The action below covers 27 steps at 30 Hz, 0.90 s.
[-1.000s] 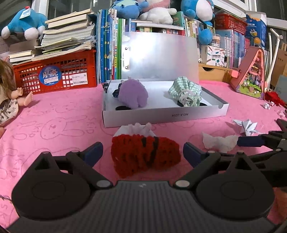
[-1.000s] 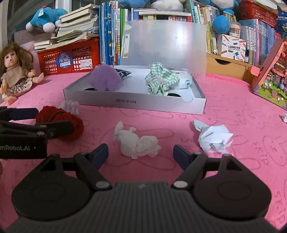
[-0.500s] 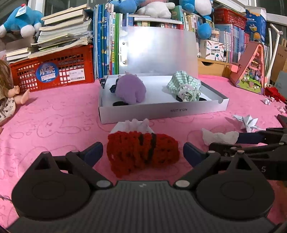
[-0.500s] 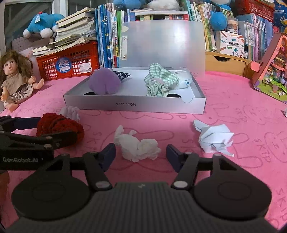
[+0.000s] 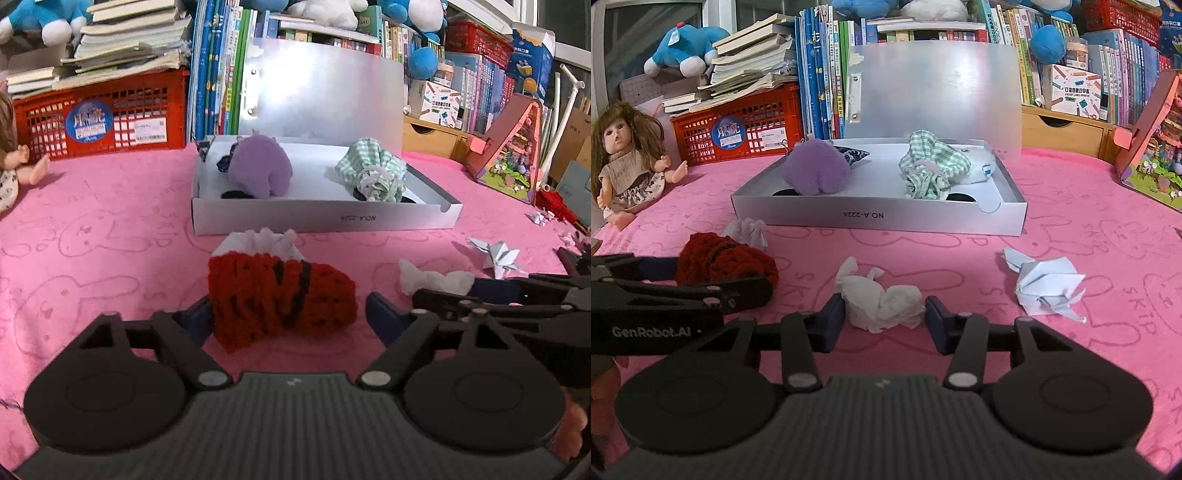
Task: Organize objects
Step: 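Grasp the red knitted item with the left gripper while the right gripper grasps the white cloth, then carry the red knitted item and white cloth into the tray with both tools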
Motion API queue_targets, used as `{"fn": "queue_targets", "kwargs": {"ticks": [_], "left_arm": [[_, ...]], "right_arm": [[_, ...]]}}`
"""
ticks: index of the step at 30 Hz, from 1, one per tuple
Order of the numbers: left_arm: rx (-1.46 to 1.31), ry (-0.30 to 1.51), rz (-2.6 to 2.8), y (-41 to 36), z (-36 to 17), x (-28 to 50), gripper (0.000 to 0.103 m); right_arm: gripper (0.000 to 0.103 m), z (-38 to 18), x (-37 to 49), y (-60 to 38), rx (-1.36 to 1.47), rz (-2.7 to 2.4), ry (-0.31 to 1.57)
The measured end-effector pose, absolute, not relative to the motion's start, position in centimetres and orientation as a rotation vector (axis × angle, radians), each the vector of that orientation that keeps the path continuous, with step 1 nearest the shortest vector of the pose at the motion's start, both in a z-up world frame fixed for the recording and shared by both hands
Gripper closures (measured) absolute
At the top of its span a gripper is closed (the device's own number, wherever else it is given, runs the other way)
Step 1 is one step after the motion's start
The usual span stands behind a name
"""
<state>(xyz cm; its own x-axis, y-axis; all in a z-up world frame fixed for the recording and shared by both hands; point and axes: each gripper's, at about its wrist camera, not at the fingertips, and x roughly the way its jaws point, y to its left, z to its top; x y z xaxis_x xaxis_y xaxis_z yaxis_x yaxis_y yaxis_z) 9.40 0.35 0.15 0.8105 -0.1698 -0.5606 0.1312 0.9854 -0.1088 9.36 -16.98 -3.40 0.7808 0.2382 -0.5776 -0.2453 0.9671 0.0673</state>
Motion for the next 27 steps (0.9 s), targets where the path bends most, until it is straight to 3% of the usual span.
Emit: {"fn": "queue_targets", "kwargs": {"ticks": [7, 27], "left_arm": [[-0.047, 0.586, -0.17, 0.0, 0.5, 9.1, 0.038], [-0.067, 0.485, -0.205, 0.0, 4.9, 9.2, 0.041]], "right_arm": [[0.052, -3.1, 9.2, -16.8, 0.004, 0.278, 0.613], [0.053, 0.1, 10.1, -16.9, 0.024, 0.288, 0.546]]}}
